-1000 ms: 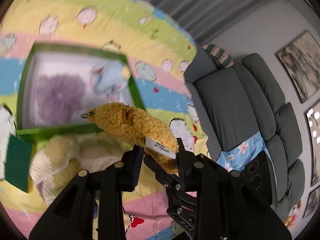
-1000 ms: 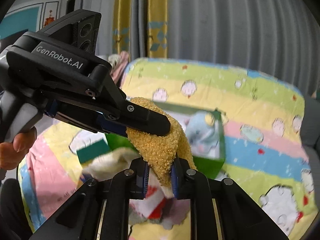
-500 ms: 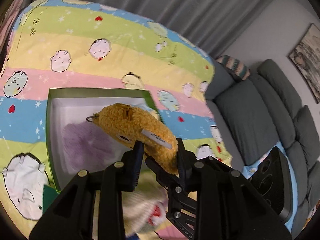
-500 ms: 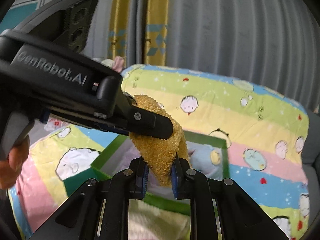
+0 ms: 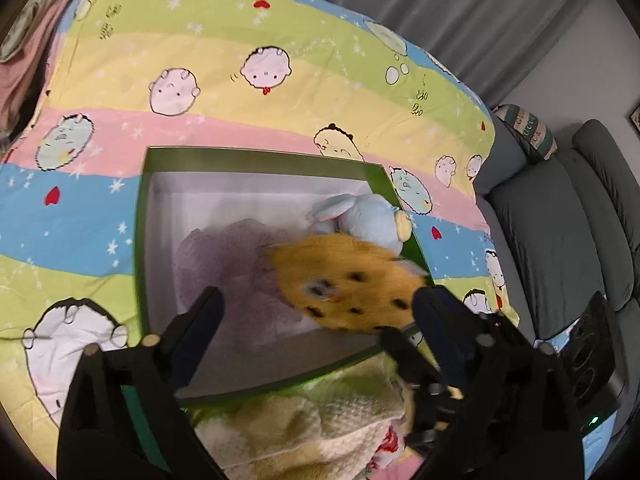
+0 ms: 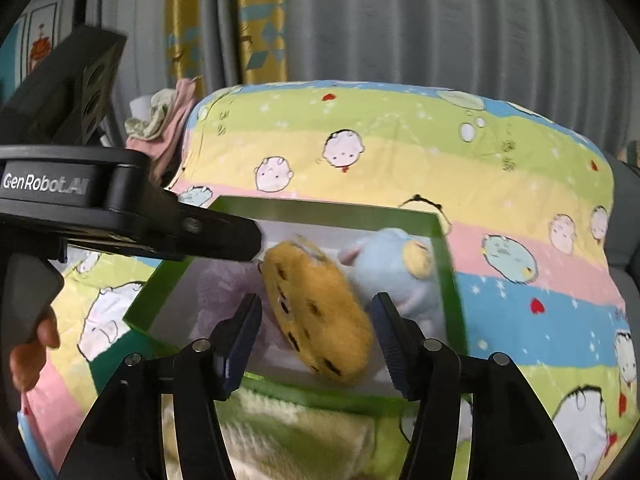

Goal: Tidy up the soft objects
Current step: 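Lower the cookie plush into the green box and open the right gripper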

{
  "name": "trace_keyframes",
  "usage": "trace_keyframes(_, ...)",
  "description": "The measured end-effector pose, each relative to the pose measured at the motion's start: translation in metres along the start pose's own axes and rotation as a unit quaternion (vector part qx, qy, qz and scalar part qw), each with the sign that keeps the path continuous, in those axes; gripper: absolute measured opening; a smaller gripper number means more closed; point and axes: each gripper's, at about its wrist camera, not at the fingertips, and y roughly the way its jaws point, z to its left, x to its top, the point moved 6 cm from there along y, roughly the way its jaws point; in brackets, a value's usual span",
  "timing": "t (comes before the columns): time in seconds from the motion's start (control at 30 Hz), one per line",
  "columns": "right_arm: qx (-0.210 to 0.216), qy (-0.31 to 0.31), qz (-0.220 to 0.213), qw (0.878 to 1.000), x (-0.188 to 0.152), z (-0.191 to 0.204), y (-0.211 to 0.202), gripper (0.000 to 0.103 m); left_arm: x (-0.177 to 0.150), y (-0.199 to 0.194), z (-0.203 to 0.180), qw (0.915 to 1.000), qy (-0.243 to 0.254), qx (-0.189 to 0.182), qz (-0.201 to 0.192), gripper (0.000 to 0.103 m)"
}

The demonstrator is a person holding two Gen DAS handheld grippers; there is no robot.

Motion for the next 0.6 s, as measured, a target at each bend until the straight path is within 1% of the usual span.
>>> trace_keyframes(0.03,-0.005,0.0,0.0,1.0,-0.002,-0.001,-0.006,0.06,-0.002,-0.005,0.0,1.0,0.002,0.004,-0.005,0.102)
trace_keyframes(0.1,-0.016,0.0,0.0,1.0,-0.007,-0.002,-0.02,0.067,-0.007,-0.014,0.001,0.9999,0.005,0.009,-0.013,0.102)
trace_keyframes(0.27,-0.028,0.012,-0.004,1.0,-0.017,0.002,-0.056,0.069,-0.024,-0.035,0.002,0.9994,0.013,0.021,-0.024,0.102)
trace_keyframes(0.33,-0.032,0.016,-0.007,0.999,-0.018,0.005,-0.066,0.072,-0.032,-0.043,0.0,0.9987,0.023,0.032,-0.032,0.102)
trace_keyframes(0.37,-0.034,0.018,-0.008,0.999,-0.021,0.006,-0.071,0.077,-0.036,-0.047,-0.001,0.9982,0.029,0.039,-0.034,0.102)
trace_keyframes(0.4,-0.038,0.022,-0.009,0.999,-0.023,0.007,-0.077,0.078,-0.041,-0.051,-0.001,0.9976,0.035,0.046,-0.037,0.102)
trace_keyframes(0.43,-0.041,0.026,-0.008,0.999,-0.026,0.008,-0.082,0.078,-0.046,-0.055,-0.002,0.9969,0.041,0.053,-0.04,0.102)
trace_keyframes(0.6,-0.055,0.03,-0.004,0.998,-0.038,0.015,-0.102,0.078,-0.074,-0.075,-0.004,0.9945,0.062,0.065,-0.054,0.102)
